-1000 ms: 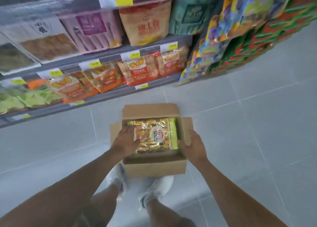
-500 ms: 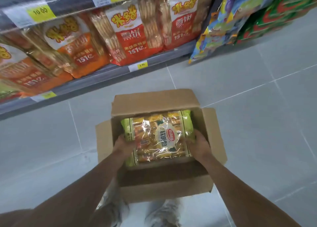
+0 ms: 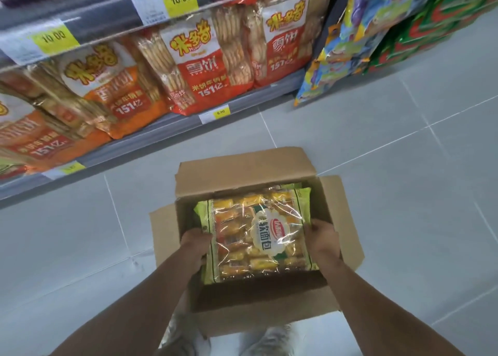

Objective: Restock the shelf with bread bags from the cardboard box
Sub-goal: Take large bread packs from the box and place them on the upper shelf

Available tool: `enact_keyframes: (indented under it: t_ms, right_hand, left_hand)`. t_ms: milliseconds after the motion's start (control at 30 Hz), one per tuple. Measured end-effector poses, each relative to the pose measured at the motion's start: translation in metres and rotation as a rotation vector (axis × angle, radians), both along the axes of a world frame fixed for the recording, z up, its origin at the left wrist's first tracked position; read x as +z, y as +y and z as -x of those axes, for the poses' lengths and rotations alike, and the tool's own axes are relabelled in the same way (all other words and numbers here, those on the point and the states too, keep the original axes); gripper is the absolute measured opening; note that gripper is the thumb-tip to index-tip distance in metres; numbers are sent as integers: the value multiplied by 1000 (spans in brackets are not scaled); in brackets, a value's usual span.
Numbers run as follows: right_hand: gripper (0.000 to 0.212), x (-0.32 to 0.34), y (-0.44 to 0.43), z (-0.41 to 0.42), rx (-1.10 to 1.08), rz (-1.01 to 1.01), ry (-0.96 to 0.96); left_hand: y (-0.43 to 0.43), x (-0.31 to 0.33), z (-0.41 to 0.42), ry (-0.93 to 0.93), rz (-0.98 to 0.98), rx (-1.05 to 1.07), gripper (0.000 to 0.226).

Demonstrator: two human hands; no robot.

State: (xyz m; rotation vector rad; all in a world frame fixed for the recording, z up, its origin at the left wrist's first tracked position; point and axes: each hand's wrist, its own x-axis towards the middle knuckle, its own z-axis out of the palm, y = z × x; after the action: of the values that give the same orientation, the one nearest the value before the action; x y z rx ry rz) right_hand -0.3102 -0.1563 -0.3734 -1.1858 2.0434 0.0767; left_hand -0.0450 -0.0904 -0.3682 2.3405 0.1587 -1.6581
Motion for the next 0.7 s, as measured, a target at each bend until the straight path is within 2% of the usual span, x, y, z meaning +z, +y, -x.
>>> enact_keyframes:
  t_ms: [167, 367, 433, 567, 700]
  right_hand:
    - [20, 71, 4, 12, -28, 19, -5]
    - [23, 211, -18, -3, -50, 176, -96]
    - [23, 262, -24, -8, -91, 228, -169]
    - [13, 369, -34, -19, -134, 332, -369]
    - [17, 468, -47, -29, -129, 429, -607]
  left_hand:
    - [3, 74, 0, 49, 11, 54, 11]
    - [-9, 204, -22, 147, 127, 124, 28]
    - [-14, 255, -35, 204, 211, 192, 34]
    - [-27, 365, -71, 299, 344, 299, 69]
    - [-41, 475, -94, 331, 532, 326, 80]
